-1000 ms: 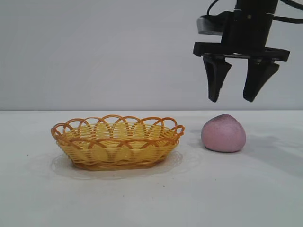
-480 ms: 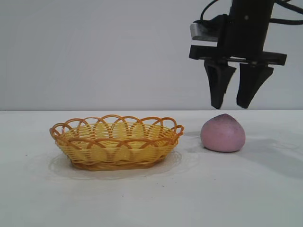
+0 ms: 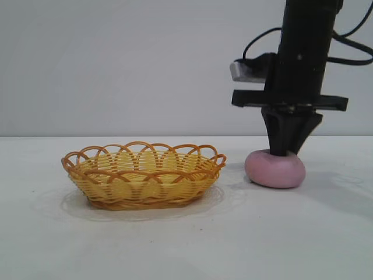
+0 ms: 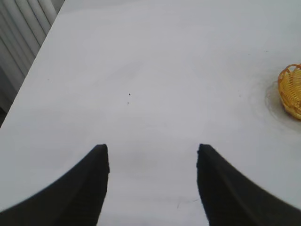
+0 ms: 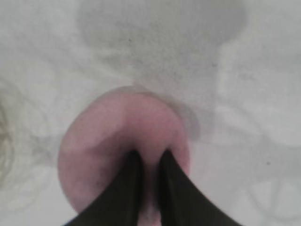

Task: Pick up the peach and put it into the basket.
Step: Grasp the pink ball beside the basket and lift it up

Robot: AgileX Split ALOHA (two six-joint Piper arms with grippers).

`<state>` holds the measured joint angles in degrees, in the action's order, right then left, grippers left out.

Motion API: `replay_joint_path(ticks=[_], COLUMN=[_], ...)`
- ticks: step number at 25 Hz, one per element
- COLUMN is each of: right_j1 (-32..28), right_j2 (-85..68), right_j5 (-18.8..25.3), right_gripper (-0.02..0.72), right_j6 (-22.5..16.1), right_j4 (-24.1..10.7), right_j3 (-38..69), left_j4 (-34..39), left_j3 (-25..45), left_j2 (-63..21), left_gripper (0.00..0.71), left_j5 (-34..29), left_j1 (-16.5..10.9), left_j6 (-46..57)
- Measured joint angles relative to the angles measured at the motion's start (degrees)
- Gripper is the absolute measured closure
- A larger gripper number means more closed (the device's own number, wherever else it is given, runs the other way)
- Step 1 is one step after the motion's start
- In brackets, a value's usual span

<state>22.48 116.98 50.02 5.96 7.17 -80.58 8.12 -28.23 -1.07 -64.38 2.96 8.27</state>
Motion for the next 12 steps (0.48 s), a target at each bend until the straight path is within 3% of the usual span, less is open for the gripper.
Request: replay_joint_path(ticks=[6, 12], right_j1=[4.7, 13.7], right_j2=[-11.7, -14.6], right_j5=[-2.4, -4.0], right_gripper=[0.703, 0.703], right_j6=[2.4, 3.4], right_j4=[2.3, 5.0], right_j3=[0.0, 0.0], left_j4=[0.0, 0.0], left_j3=[0.0, 0.0], left_j2=[0.0, 0.0], left_gripper=[0.307, 0.307], left_j5=[0.0, 0.0], left_j1=[0.0, 0.0], left_j6=[0.0, 0.0])
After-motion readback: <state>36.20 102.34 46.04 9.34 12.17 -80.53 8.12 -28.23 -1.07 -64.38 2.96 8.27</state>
